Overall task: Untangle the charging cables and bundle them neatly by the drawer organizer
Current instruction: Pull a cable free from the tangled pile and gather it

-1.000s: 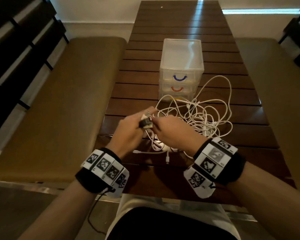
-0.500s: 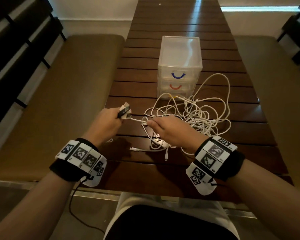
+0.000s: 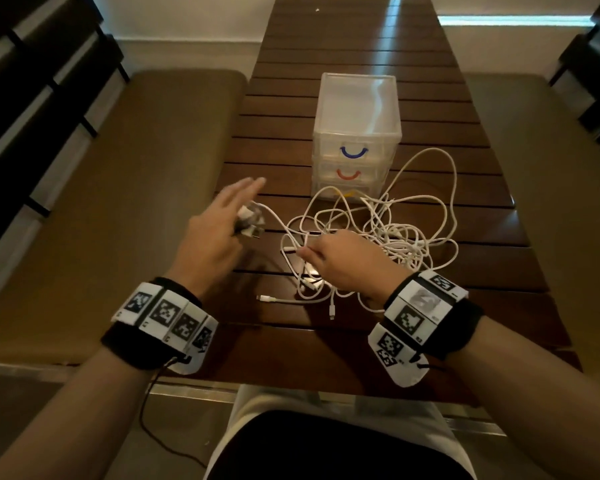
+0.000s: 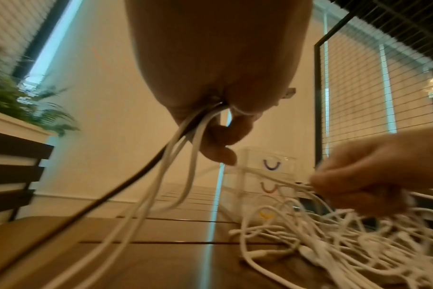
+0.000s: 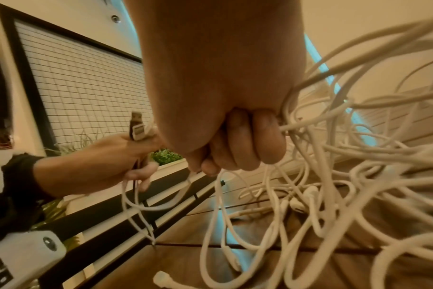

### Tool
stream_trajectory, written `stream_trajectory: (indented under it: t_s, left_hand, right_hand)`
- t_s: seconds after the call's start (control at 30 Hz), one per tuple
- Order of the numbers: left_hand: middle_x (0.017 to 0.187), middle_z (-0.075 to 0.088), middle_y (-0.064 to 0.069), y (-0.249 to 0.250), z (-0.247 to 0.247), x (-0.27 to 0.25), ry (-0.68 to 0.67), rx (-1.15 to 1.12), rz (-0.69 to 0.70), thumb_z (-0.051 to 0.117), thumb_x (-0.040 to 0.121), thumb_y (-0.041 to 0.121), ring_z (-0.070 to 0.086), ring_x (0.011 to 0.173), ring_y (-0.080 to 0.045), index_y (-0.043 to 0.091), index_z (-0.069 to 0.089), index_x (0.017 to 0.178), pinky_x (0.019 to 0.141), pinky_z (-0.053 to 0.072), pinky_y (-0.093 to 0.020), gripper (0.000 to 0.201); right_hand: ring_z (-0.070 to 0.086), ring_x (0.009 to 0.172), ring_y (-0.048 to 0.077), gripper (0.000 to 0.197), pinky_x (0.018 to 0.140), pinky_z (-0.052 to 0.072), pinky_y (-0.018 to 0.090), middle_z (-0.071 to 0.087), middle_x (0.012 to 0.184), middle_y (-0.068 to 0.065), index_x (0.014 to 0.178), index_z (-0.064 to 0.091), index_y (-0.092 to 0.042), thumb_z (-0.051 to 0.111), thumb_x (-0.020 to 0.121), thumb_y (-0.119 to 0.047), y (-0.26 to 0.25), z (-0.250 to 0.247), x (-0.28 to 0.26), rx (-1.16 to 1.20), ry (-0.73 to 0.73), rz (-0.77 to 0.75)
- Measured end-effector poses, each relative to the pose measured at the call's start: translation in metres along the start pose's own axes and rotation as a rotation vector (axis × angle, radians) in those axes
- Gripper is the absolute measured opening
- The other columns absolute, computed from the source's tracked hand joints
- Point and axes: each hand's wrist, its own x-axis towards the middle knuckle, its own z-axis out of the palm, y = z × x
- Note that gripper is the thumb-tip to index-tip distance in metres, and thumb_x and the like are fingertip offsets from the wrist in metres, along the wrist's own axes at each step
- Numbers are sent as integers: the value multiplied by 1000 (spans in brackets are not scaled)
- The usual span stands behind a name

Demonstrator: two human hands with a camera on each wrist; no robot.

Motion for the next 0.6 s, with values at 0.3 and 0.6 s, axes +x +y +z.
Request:
stream_trajectory:
  t_s: [0.3,0.6]
  left_hand:
    - [86,68,1,15,31,-6,-236,-41,-13,50,90,3,60,80,-17,16,68,94,72,48,-36,23]
    - [89,66,-8,-9,-2,-3,106,-243,-196,51,98,8,60,85,-23,14,69,93,77,47,-36,19]
  right_hand:
    - [52,63,14,38,60,39,34,58,72,-2,83,53,-23,32,104,-45,0,2,-1,47,60,-59]
    - [51,64,11,42,68,44,34,52,68,-9,84,56,-23,29,104,-48,14,-18,-5,35,69,-61]
